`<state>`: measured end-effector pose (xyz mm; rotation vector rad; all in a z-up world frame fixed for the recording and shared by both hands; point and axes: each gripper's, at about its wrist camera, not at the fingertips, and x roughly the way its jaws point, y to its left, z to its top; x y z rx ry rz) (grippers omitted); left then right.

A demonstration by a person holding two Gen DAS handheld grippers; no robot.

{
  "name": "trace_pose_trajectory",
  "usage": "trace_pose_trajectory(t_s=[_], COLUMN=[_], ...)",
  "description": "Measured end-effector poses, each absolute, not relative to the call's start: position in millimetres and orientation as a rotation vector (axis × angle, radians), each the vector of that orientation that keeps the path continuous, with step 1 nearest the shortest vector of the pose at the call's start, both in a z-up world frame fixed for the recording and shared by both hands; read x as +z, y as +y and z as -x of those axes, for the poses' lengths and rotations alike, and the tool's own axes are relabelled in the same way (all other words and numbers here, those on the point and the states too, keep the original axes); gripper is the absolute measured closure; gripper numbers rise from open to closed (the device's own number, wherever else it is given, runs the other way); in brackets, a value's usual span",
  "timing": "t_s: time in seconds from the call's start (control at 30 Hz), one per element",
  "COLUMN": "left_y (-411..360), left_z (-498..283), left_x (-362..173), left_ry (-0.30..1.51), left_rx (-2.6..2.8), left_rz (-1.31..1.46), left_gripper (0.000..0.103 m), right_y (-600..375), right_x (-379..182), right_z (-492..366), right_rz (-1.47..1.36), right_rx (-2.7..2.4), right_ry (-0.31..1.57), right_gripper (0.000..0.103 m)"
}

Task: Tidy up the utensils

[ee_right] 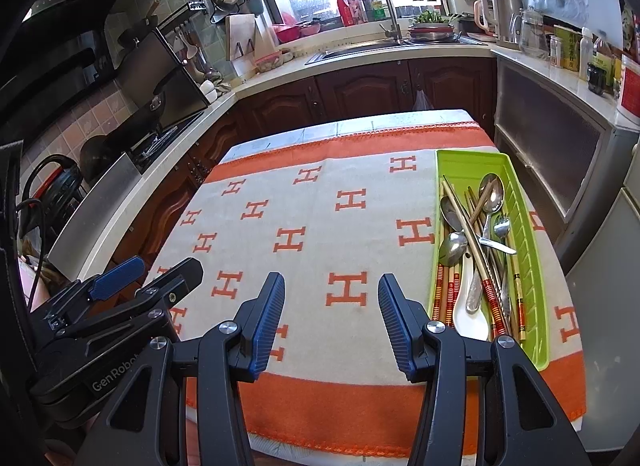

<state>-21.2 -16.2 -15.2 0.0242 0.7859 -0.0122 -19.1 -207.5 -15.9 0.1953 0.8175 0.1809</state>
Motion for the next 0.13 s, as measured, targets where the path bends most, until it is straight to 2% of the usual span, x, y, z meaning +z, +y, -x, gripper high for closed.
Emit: trace_pose_trajectory(t_s=[0.13], left_y=[-15.4], left_z=[19.7], left_x=[-14.1], left_ry=[0.786], left_rx=[-0.014], left_rz=[-0.024], left_gripper=[0.035], right_y=[-206.0], right_x=[-15.5], right_z=[17.4], right_rz=[-0.192], right_rx=[0.182], right_ry=[0.824], right_gripper=[0.054])
